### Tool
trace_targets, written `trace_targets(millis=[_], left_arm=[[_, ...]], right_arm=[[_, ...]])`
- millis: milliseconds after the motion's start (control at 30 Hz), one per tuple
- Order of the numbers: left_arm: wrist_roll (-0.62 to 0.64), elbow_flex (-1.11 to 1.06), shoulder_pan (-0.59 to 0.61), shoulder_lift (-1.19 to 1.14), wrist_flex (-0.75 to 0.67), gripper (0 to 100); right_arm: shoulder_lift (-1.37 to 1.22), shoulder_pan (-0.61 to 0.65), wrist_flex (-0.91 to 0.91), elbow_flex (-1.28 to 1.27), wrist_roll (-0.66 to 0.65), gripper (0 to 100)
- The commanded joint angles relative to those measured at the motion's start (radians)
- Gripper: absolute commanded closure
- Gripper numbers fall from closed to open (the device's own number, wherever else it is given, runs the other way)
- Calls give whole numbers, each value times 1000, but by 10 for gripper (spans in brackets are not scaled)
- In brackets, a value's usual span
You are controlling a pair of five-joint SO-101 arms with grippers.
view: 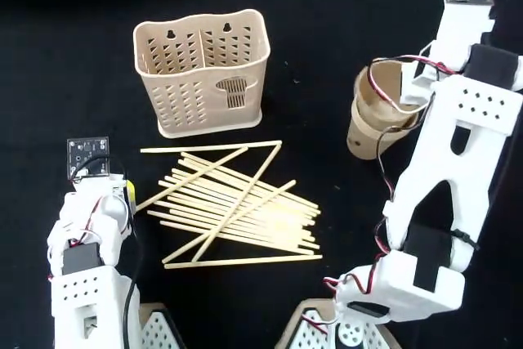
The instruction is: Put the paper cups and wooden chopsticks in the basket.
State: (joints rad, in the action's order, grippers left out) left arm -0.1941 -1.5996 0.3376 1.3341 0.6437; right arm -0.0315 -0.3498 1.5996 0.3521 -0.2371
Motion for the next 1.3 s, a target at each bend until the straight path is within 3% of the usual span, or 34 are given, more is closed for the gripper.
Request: trace_targets(millis=[0,100,200,467,833,1000,1267], left_arm=[[5,7,1,14,-14,830],[5,7,1,14,-14,830],[5,7,1,14,-14,830],[5,7,1,14,-15,830],[5,8,-1,14,-15,830],[5,8,-1,14,-15,830],[5,8,-1,14,-15,830]], right_arm=[[15,-8,-15,5,-8,817],[15,-3,-17,5,-8,858],[10,-3,-29,-4,-8,987],[15,-6,-341,-203,-100,986],[48,0,-649,-455,-35,986],[202,17,-687,-552,-37,986],[651,98,-684,-751,-35,974]])
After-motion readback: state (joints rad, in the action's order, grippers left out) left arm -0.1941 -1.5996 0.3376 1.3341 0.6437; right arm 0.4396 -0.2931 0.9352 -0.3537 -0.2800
